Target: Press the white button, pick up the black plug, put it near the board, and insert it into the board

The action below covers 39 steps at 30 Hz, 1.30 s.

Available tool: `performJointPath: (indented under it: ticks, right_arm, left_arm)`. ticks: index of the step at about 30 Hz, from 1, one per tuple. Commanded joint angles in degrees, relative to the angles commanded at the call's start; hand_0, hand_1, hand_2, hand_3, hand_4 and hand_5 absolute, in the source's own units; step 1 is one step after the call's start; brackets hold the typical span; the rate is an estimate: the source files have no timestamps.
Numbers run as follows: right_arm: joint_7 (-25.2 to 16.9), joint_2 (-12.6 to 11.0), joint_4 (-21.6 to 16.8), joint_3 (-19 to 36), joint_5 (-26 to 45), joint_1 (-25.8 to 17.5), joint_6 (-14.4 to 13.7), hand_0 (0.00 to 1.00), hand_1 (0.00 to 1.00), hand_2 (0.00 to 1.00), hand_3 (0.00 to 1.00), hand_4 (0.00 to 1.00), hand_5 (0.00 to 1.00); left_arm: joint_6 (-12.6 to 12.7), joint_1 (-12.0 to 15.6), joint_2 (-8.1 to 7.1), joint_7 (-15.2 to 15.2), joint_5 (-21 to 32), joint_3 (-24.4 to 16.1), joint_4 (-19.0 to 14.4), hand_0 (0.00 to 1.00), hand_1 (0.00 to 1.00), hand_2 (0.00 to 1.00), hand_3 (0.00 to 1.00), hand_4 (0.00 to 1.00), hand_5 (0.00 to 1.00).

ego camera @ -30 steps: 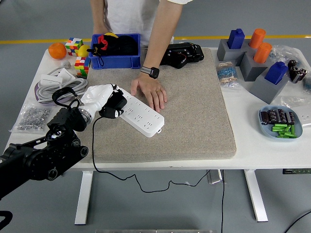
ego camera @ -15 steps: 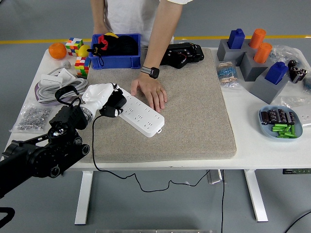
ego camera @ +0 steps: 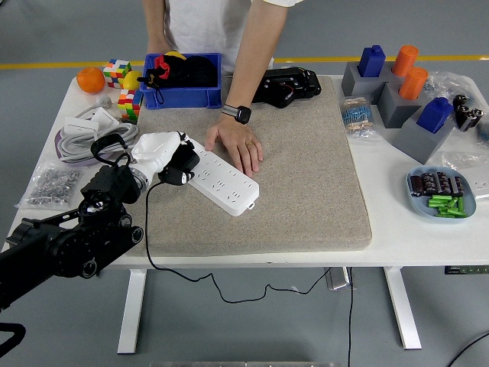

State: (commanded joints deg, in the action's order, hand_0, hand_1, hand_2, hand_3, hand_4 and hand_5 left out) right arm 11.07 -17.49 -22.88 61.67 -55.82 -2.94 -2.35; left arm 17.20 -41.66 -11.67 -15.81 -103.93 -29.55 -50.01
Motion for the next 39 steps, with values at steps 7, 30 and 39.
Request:
performJointPath:
  ticks: [7,30,39]
  right_arm:
    - [0.01,0.13,0.06,0.08,-0.01,-0.16,0.01,0.697,0.639,0.648,0.590,0.669,0.412]
    - [0.02,0.30,0.02,0.11,0.01,-0.25,0.02,0.698,0.638,0.648,0.590,0.669,0.411]
    - [0.04,0.37,0.03,0.14,-0.03,-0.32,0.01,0.698,0.639,0.648,0.590,0.669,0.412]
  left_arm:
    - [-0.33,0.18,-0.17,-0.40,1.56,-0.20,-0.19,0.311,0.468,0.472,0.593,0.698,0.002]
    - [-1.23,0.48,-0.20,-0.99,1.05,-0.62,-0.42,0.885,0.930,0.909,0.905,0.975,0.185]
    - [-1.96,0.62,-0.24,-0.29,1.74,-0.77,-0.80,0.919,0.975,0.953,0.952,0.998,0.348]
